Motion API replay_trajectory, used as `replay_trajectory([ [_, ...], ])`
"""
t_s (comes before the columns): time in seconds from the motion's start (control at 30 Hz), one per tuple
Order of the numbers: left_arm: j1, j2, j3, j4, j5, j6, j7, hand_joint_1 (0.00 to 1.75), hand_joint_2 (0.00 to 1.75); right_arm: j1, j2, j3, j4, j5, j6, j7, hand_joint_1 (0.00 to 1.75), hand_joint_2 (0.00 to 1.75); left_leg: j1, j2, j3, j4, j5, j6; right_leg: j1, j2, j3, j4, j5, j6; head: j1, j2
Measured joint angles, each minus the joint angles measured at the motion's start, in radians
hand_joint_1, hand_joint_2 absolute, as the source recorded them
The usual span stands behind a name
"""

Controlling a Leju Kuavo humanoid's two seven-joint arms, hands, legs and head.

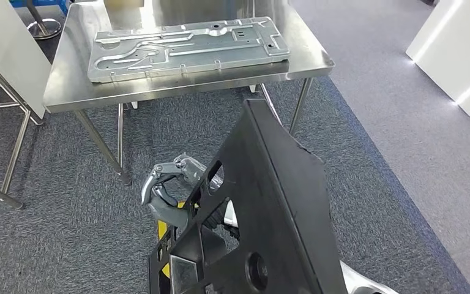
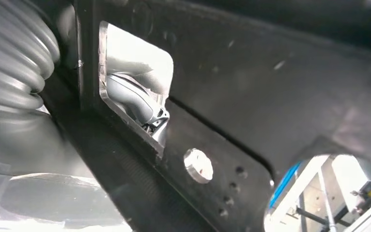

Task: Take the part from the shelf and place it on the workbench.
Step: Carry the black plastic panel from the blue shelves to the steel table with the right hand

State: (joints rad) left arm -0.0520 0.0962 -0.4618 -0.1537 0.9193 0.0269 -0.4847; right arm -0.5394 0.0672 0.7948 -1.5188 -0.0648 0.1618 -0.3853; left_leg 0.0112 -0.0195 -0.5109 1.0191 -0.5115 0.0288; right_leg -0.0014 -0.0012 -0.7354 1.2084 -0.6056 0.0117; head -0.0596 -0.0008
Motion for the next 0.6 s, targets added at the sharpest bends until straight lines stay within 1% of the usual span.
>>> replay_trajectory([
  [0.07,0.0,-0.004,-0.003,0.0,-0.001,-0.003,0.002,0.0,1.75,0.002,-0.003,-0.004,0.001,0.002,0.0,0.002,1.71,1.75,-0.001,-0.007,0.031,-0.002,-0.027,-0.006,0.018,0.006,0.0,-0.117,0.158,-0.023,0.001,0.0],
  [0.1,0.0,-0.005,-0.005,0.0,-0.001,-0.005,0.005,0.0,1.75,0.005,-0.005,-0.007,0.002,0.004,0.0,0.003,1.71,1.75,-0.002,-0.01,0.042,-0.007,-0.038,-0.011,0.024,0.012,0.003,-0.156,0.226,-0.032,0.001,0.0],
  [0.13,0.0,-0.007,-0.007,0.0,0.0,-0.007,0.007,0.0,1.75,0.007,-0.007,-0.009,0.002,0.005,0.0,0.004,1.71,1.75,-0.004,-0.013,0.054,-0.008,-0.044,-0.016,0.026,0.016,0.007,-0.178,0.263,-0.037,0.001,0.0],
  [0.17,-0.001,-0.007,-0.008,0.0,0.0,-0.009,0.009,0.0,1.75,0.007,-0.008,-0.012,0.002,0.007,0.001,0.004,1.71,1.75,-0.006,-0.015,0.059,-0.006,-0.043,-0.022,0.025,0.02,0.017,-0.185,0.269,-0.04,0.001,0.0],
  [0.2,-0.002,-0.006,-0.008,0.0,0.0,-0.009,0.011,0.0,1.75,0.007,-0.009,-0.016,0.001,0.009,0.002,0.002,1.71,1.75,-0.006,-0.013,0.055,0.012,-0.035,-0.026,0.022,0.019,0.029,-0.192,0.268,-0.042,0.001,0.0],
  [0.23,-0.003,-0.007,-0.009,0.0,0.0,-0.009,0.011,0.0,1.75,0.006,-0.01,-0.018,0.001,0.01,0.003,0.001,1.71,1.75,-0.006,-0.009,0.038,0.051,-0.017,-0.031,0.019,0.018,0.042,-0.2,0.261,-0.045,0.001,0.0],
  [0.27,-0.005,-0.008,-0.01,0.0,0.0,-0.006,0.011,0.0,1.75,0.005,-0.01,-0.02,0.002,0.011,0.005,-0.001,1.71,1.75,-0.006,-0.004,0.006,0.105,-0.004,-0.037,0.016,0.017,0.056,-0.206,0.254,-0.048,0.001,0.0],
  [0.3,-0.006,-0.009,-0.011,0.0,0.0,-0.002,0.011,0.0,1.75,0.005,-0.01,-0.021,0.003,0.012,0.008,-0.002,1.71,1.75,-0.004,0.001,-0.036,0.166,-0.008,-0.042,0.014,0.016,0.068,-0.21,0.246,-0.05,0.001,0.0],
  [0.33,-0.007,-0.011,-0.013,0.0,0.0,0.001,0.012,0.0,1.75,0.005,-0.01,-0.021,0.005,0.012,0.009,-0.002,1.71,1.75,-0.002,0.005,-0.076,0.219,-0.03,-0.048,0.013,0.015,0.079,-0.211,0.236,-0.053,0.001,0.0],
  [0.37,-0.007,-0.012,-0.014,0.0,0.001,0.005,0.012,0.0,1.75,0.005,-0.01,-0.021,0.008,0.012,0.012,-0.002,1.71,1.75,0.001,0.007,-0.111,0.255,-0.07,-0.054,0.012,0.015,0.09,-0.212,0.225,-0.054,0.001,0.0],
  [0.4,-0.007,-0.013,-0.015,0.0,0.001,0.006,0.012,0.0,1.75,0.006,-0.01,-0.022,0.01,0.012,0.014,-0.003,1.71,1.75,0.003,0.009,-0.136,0.267,-0.11,-0.058,0.011,0.016,0.103,-0.211,0.214,-0.053,0.001,0.0],
  [0.43,-0.006,-0.013,-0.015,0.0,0.002,0.006,0.012,0.0,1.75,0.006,-0.01,-0.022,0.013,0.012,0.015,-0.003,1.71,1.75,0.006,0.01,-0.149,0.256,-0.133,-0.062,0.01,0.018,0.116,-0.211,0.203,-0.051,0.001,0.0],
  [0.47,-0.006,-0.014,-0.015,0.0,0.002,0.006,0.012,0.0,1.75,0.007,-0.01,-0.022,0.015,0.012,0.016,-0.003,1.71,1.75,0.008,0.011,-0.151,0.222,-0.126,-0.066,0.008,0.019,0.131,-0.209,0.191,-0.048,0.001,0.0],
  [0.5,-0.006,-0.014,-0.015,0.0,0.002,0.006,0.012,0.0,1.75,0.007,-0.01,-0.022,0.017,0.012,0.016,-0.003,1.71,1.75,0.01,0.012,-0.144,0.167,-0.086,-0.068,0.006,0.019,0.145,-0.207,0.179,-0.045,0.001,0.0],
  [0.53,-0.005,-0.014,-0.015,0.0,0.003,0.006,0.012,0.0,1.75,0.007,-0.01,-0.022,0.019,0.012,0.016,-0.003,1.71,1.75,0.012,0.014,-0.133,0.103,-0.02,-0.069,0.005,0.019,0.156,-0.204,0.167,-0.04,0.001,0.0],
  [0.57,-0.004,-0.014,-0.015,0.001,0.003,0.006,0.013,0.0,1.75,0.007,-0.01,-0.022,0.02,0.012,0.016,-0.003,1.71,1.75,0.012,0.016,-0.125,0.052,0.032,-0.065,0.005,0.02,0.165,-0.2,0.156,-0.035,0.001,0.0],
  [0.6,-0.004,-0.014,-0.015,0.001,0.003,0.006,0.013,0.0,1.75,0.007,-0.01,-0.022,0.021,0.013,0.015,-0.003,1.71,1.75,0.011,0.018,-0.118,0.02,0.074,-0.059,0.006,0.02,0.17,-0.195,0.146,-0.028,0.001,0.0],
])
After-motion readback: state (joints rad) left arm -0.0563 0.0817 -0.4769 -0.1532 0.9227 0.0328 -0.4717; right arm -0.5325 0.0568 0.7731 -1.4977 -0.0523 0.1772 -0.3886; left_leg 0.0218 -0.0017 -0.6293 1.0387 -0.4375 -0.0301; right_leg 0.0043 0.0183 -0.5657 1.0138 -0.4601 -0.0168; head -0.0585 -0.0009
